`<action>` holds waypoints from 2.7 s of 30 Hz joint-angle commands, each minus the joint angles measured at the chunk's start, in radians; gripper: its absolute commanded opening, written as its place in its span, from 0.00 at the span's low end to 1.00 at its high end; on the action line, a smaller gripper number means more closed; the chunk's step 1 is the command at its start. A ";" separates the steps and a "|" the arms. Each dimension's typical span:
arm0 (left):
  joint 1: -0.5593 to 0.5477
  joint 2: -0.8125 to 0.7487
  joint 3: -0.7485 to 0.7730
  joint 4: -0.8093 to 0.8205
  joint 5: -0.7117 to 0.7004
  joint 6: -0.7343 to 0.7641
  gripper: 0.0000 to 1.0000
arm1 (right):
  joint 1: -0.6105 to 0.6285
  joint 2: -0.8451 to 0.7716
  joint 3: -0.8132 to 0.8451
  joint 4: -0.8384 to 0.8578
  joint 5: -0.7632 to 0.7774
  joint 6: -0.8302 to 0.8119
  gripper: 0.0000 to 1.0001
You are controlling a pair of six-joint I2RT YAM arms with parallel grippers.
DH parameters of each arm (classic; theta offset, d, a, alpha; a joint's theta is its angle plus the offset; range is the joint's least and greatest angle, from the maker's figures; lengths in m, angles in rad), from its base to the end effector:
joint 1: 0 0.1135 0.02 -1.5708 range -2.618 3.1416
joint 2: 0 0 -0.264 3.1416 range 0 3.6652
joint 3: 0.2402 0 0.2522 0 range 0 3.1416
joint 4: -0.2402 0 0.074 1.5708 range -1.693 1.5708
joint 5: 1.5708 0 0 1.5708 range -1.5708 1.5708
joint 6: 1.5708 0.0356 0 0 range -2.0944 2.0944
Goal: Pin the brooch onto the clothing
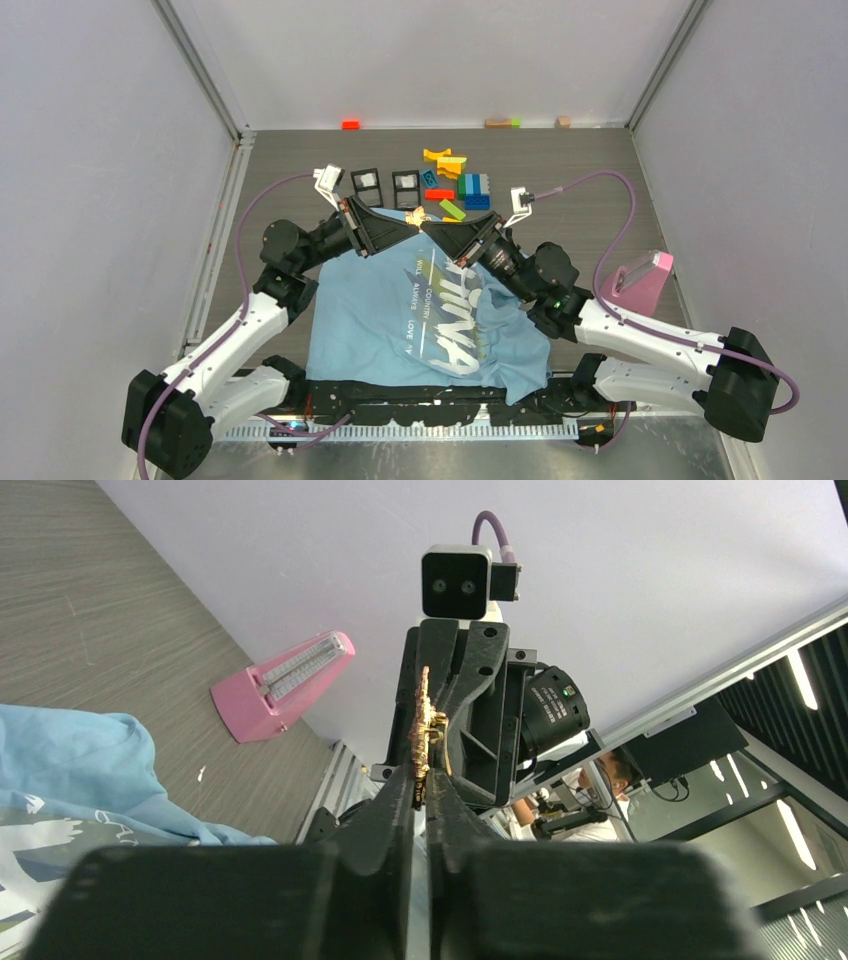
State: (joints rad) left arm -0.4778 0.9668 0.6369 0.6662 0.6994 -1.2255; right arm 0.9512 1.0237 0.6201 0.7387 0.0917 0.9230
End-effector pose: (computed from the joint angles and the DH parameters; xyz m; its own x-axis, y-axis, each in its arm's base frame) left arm 0.1820 -0.1201 0.3416 -0.7397 -0.4278 -0.5194 0.5775 -0.0074 -0.8164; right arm 0.1390 0.1893 0.3339 -0.4912 0.6788 -0.5458 -0.6112 0.1779 0.7712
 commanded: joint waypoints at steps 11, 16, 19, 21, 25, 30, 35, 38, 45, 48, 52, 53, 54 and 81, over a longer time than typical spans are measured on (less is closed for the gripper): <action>-0.004 -0.044 -0.009 -0.337 -0.089 0.180 0.00 | 0.000 -0.183 0.074 -0.415 0.136 -0.162 0.59; -0.016 -0.036 -0.047 -0.459 -0.133 0.231 0.00 | 0.000 -0.274 0.148 -0.922 0.353 -0.194 0.70; -0.072 -0.007 -0.047 -0.506 -0.159 0.268 0.00 | 0.000 -0.294 0.176 -1.117 0.396 -0.192 0.70; -0.146 0.002 -0.042 -0.548 -0.207 0.304 0.00 | 0.000 -0.309 0.168 -1.210 0.357 -0.188 0.70; -0.256 0.007 -0.061 -0.586 -0.304 0.324 0.00 | -0.001 -0.362 0.122 -1.317 0.261 -0.171 0.70; -0.386 0.020 -0.101 -0.531 -0.423 0.255 0.00 | 0.000 -0.422 0.053 -1.391 0.192 -0.152 0.65; -0.505 0.091 -0.103 -0.446 -0.519 0.223 0.00 | -0.001 -0.443 0.015 -1.427 0.167 -0.122 0.57; -0.540 0.175 -0.091 -0.378 -0.509 0.212 0.00 | 0.000 -0.469 -0.029 -1.415 0.164 -0.122 0.56; -0.564 0.318 -0.051 -0.297 -0.481 0.193 0.00 | 0.001 -0.454 -0.096 -1.314 0.153 -0.175 0.54; -0.565 0.336 -0.045 -0.299 -0.499 0.194 0.00 | 0.001 -0.415 -0.106 -1.265 0.153 -0.198 0.54; -0.566 0.360 -0.030 -0.315 -0.501 0.196 0.00 | 0.001 -0.363 -0.103 -1.226 0.157 -0.232 0.51; -0.567 0.367 -0.026 -0.318 -0.499 0.195 0.00 | 0.001 -0.354 -0.100 -1.223 0.162 -0.244 0.50; -0.567 0.374 -0.021 -0.320 -0.497 0.195 0.00 | 0.001 -0.342 -0.099 -1.215 0.166 -0.249 0.48; -0.638 0.498 0.204 -0.653 -0.631 0.291 0.00 | 0.001 -0.335 0.017 -1.238 0.014 -0.253 0.01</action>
State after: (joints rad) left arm -1.1076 1.4456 0.8013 0.0456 0.1013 -0.9577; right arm 0.9489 0.6861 0.5781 -0.5556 0.1478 0.6678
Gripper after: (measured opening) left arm 0.021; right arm 0.028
